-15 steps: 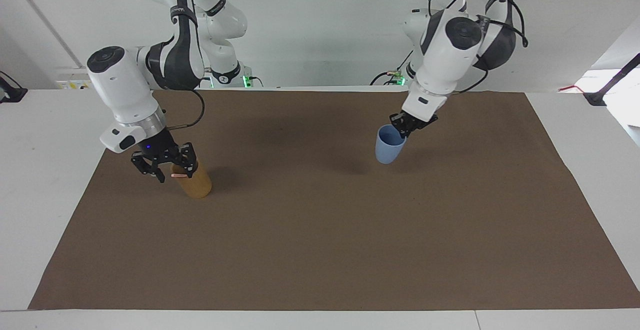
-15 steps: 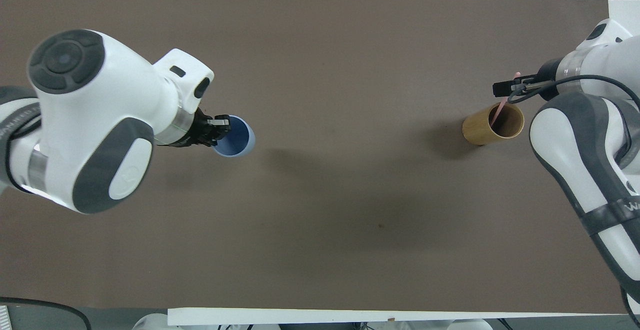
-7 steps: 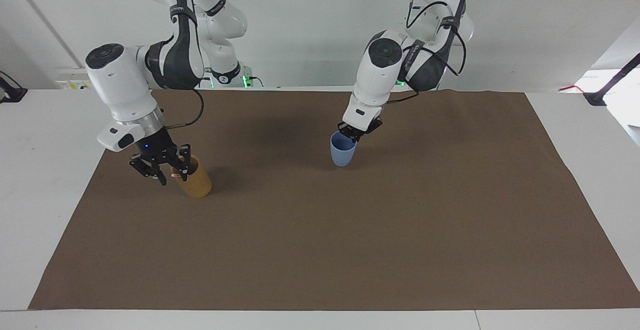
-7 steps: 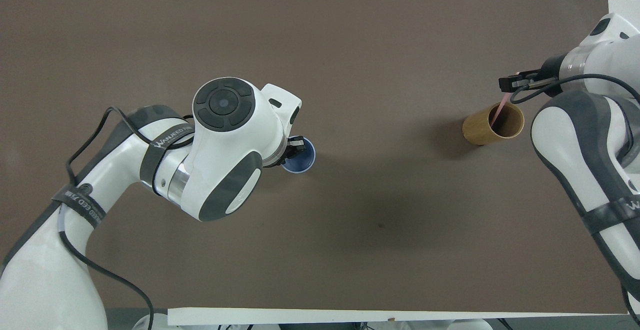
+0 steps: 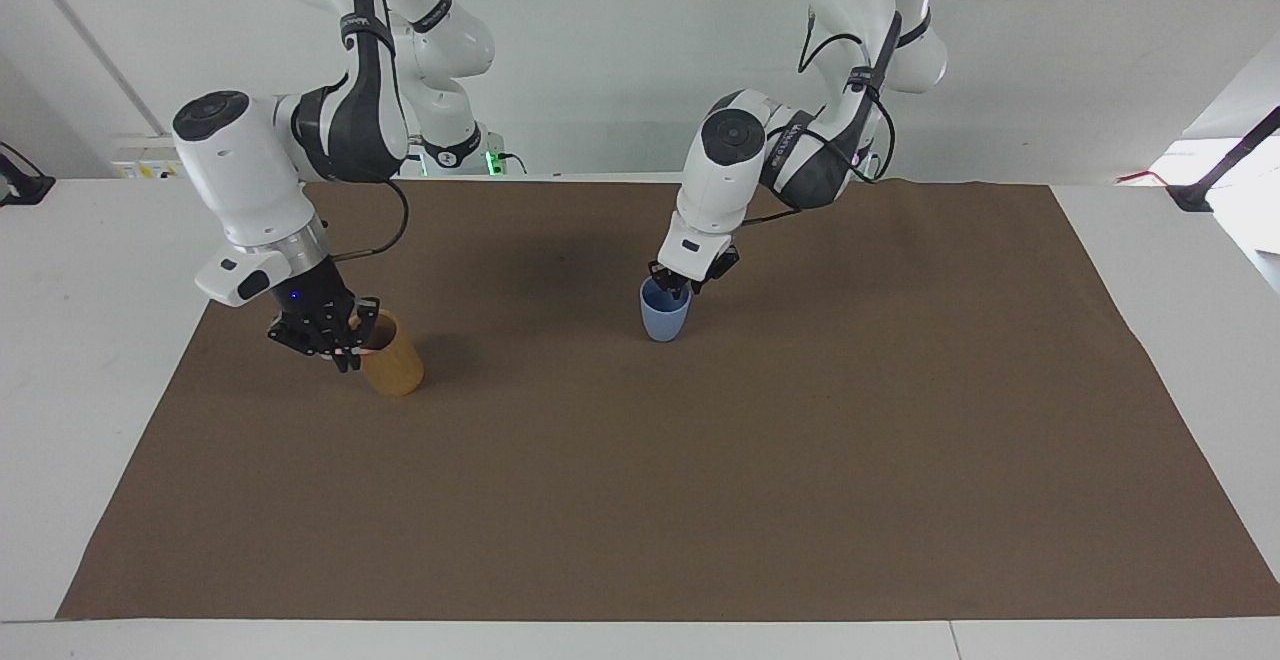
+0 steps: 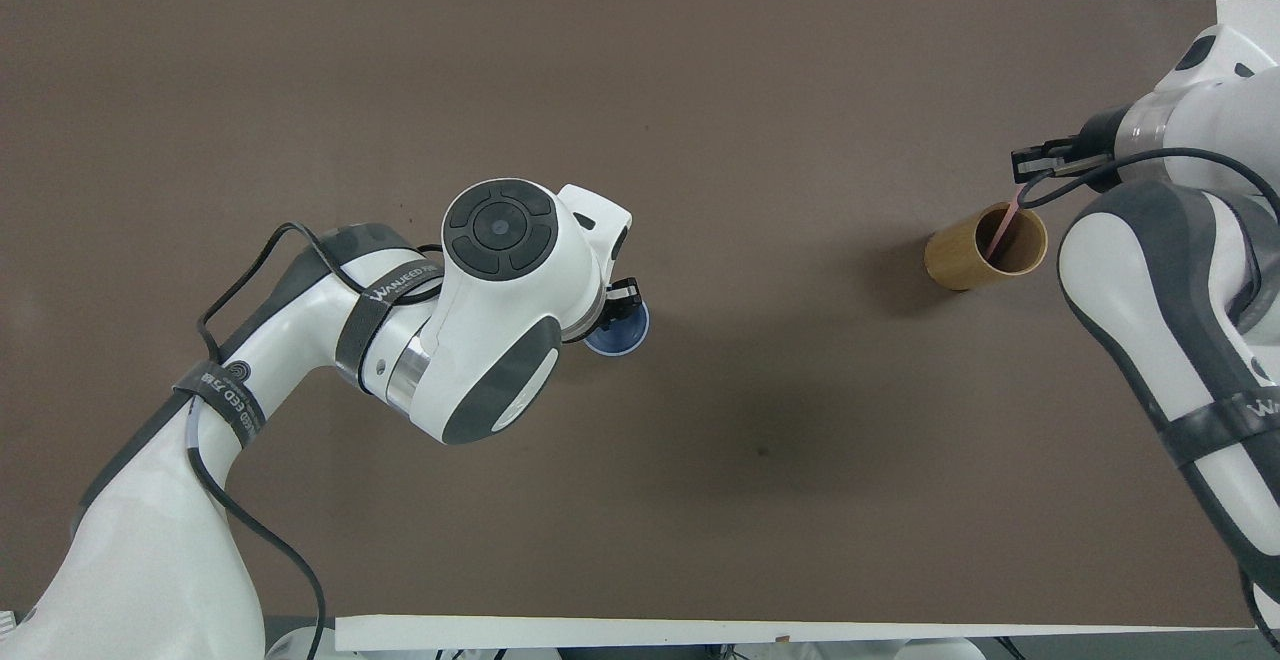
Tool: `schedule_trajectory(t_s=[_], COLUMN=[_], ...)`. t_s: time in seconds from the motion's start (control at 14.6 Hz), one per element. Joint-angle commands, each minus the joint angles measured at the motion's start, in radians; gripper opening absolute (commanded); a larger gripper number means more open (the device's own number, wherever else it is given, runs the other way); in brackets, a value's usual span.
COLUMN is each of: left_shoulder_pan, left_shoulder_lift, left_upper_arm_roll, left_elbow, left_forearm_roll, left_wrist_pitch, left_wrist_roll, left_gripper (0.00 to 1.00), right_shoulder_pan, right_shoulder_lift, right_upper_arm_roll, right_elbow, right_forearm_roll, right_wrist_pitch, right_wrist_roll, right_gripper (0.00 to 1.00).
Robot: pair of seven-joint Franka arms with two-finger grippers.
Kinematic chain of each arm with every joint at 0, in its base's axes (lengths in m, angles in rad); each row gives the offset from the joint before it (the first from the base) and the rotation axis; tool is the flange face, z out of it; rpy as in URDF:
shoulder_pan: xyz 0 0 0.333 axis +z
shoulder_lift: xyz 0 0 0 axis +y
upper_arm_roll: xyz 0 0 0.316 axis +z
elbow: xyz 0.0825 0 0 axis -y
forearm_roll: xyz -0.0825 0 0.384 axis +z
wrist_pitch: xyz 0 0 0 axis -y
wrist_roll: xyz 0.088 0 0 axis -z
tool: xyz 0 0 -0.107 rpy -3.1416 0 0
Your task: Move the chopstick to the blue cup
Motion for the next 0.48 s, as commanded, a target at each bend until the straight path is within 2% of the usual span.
schedule_trajectory(t_s=[0.0, 0.27, 0.41], left_shoulder_pan=[-0.017, 0.078, 0.162], left_shoulder_lift=[-0.023, -0.082, -0.132], left_upper_arm_roll=[0.018, 0.027, 0.032], left_elbow=[-0.011, 0.073, 0.105], left_forearm_roll=[-0.013, -0.011, -0.002], left_wrist_pitch=[0.007, -0.157, -0.261], left_wrist_roll=[-0.011, 0.028, 0.164], left_gripper=[1.0, 1.0, 1.0], right_shoulder_pan=[-0.01, -0.013, -0.007], right_shoulder_lift=[-0.004, -0.08, -0.11], right_upper_arm_roll=[-0.001, -0.002, 0.008], right_elbow=[0.059, 0.176, 0.264], right_forearm_roll=[0.009, 0.001, 0.003], right_wrist_pitch=[-0.089, -0.285, -0.379], right_wrist_roll=[-0.088, -0.142, -0.143], right_gripper=[0.01, 0.01, 0.01])
